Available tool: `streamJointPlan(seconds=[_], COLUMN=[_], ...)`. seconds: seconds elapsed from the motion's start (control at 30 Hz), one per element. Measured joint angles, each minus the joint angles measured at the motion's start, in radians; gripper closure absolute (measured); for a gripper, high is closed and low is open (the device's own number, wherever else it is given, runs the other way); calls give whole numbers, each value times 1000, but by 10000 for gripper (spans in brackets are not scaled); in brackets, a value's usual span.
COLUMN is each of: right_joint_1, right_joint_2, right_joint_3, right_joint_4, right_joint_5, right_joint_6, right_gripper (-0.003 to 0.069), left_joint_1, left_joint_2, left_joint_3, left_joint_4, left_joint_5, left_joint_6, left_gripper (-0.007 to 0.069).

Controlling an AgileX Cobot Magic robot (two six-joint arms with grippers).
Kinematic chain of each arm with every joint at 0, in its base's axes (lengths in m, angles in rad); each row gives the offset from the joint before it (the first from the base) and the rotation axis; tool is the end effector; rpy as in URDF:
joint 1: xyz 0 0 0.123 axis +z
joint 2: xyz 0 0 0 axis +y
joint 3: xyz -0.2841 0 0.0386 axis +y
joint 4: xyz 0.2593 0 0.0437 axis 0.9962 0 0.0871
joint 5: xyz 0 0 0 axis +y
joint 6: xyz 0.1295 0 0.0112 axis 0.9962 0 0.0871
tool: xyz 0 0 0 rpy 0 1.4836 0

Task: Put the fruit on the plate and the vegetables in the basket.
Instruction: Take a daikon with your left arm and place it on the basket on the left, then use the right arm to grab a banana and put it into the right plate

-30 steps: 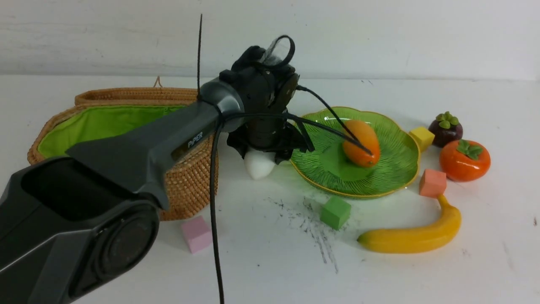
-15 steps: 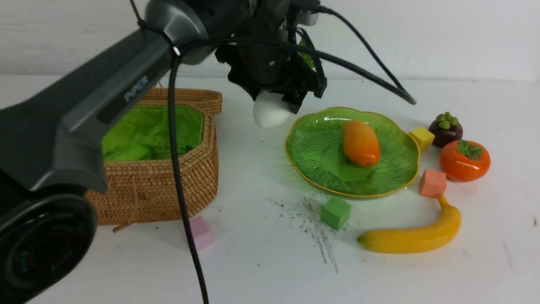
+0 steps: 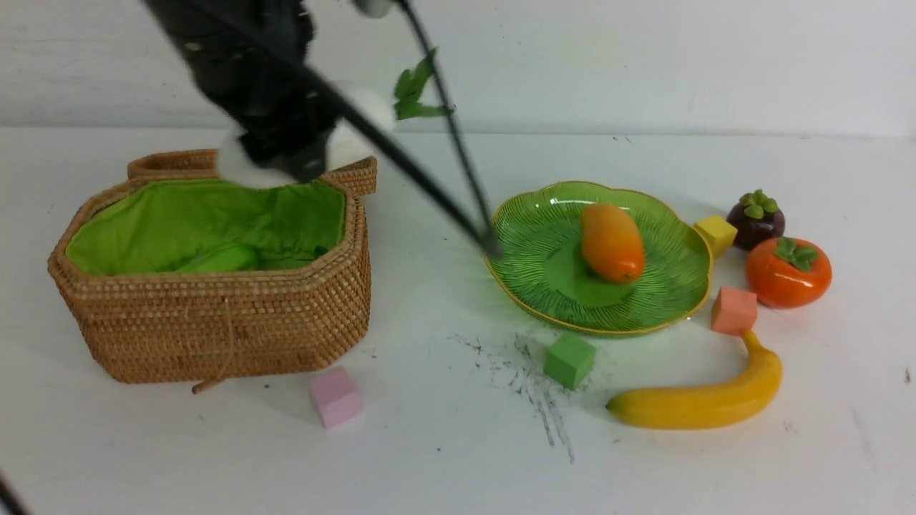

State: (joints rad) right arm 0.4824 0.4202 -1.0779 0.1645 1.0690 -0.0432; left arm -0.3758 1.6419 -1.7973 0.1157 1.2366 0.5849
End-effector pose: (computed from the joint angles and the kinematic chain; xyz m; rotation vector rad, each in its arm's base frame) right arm 0.0418 0.0430 0.4269 -0.5203 1.8434 0.4884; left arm 0.3575 -0.1258 0.3787 1.1943 2.2767 0.2339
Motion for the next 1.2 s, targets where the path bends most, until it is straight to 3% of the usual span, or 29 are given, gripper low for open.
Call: streamJointPlan(seconds=[0.13,0.23,0.53,0.77,0.9,1.03,1.13,1.17,1.2], right_joint_1=[0,0,0,0,0,0,0,0,0], right_joint_2=[0,0,0,0,0,16,80,123,151], right_joint_3=[0,0,0,0,0,-1,-1,-1,-1], right_joint_4=[3,6,9,10,10,10,10,10,10], right_joint_5=[-8,-14,-14,-14,-14,-9,22,44,53], right_joint_6=[-5,-7,-7,-7,-7,4,34,43,43], right_gripper=[454,450,444,444,444,444,444,444,444], left_joint_1=[142,212,250,250,250,250,227,203,186], left_joint_2=[-33,-5,88,81,43,-19,-99,-140,-163], left_joint_3=[105,150,163,163,163,163,163,163,163], left_joint_4=[-7,-38,-79,-76,-116,-262,-447,-478,-486], left_joint_5=[-9,-83,-180,-183,-186,-187,-169,-145,-121], left_joint_6=[241,306,295,265,212,123,-12,-62,-87], left_gripper=[109,109,109,-23,-27,72,305,443,533])
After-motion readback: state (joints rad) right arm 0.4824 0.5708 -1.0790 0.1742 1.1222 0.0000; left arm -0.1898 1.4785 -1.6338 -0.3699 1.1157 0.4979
